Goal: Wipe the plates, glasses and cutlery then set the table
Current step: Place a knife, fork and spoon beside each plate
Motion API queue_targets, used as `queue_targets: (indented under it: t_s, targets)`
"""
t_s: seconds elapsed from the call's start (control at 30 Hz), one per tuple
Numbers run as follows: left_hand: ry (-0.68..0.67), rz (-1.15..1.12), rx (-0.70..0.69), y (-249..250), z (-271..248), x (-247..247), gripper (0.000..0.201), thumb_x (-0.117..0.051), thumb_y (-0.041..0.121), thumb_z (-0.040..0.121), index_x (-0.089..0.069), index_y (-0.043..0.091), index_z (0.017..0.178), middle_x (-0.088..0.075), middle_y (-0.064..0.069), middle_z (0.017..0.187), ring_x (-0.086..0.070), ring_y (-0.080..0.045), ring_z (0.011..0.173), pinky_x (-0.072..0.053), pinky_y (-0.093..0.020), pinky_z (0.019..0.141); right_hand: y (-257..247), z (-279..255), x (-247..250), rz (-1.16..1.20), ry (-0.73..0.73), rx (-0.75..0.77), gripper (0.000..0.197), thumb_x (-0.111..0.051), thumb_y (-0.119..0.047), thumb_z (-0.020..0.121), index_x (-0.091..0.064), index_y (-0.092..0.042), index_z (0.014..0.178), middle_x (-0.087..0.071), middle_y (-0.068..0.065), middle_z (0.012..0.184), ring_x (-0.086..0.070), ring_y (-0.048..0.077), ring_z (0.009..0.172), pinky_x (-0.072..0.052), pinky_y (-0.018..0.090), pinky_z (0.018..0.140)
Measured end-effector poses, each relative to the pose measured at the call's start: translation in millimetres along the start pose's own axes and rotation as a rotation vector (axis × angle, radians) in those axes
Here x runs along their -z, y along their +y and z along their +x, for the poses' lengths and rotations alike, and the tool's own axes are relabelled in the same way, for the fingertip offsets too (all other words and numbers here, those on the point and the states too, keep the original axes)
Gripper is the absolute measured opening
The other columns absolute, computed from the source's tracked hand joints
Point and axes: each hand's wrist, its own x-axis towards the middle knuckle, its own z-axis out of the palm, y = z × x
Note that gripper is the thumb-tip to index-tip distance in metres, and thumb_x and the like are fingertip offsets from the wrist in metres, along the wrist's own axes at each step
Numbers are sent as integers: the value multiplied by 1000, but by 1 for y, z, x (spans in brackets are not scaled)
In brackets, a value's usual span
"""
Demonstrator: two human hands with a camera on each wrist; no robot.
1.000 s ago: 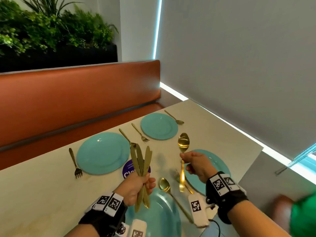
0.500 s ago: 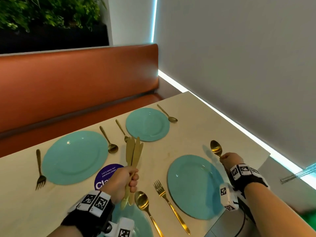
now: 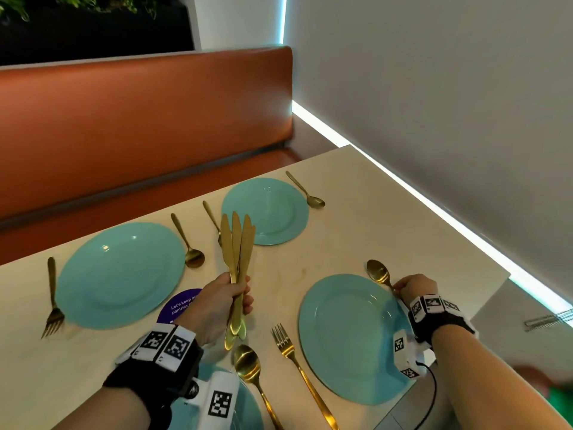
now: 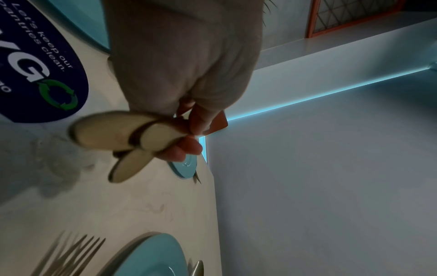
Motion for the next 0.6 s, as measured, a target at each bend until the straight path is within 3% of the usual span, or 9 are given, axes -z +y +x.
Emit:
queue_targets:
  t_s: [0.2,0.47,0.6]
  targets:
    - [27,-12,-3,-4,4,-4,14,-43,4,98,-56,7,104,-54,-12,90,-57,-21,77,-52,-33,74,-2,5,-4,-14,0,13,21,-57,-11,88,-74,-21,96,-70,5,106,-63,24,95,-40,19,73]
    - [54,-9,-10,-6,6,-10,12,-47,4,96,-57,9,102,-58,-14,95,-61,-21,82,-54,-32,74,0,5,-5,-1,26,28,20,-61,-15,86,-73,-20,101,-69,5,110,-63,24,99,-47,23,84]
    - [82,-3,-6,-9,1,-11,13,-51,5,94,-57,9,105,-63,-16,104,-65,-21,88,-54,-29,73,-27,-17,6,39,78,135,27,-59,-29,88,-68,-16,110,-68,9,112,-62,27,103,-49,29,87]
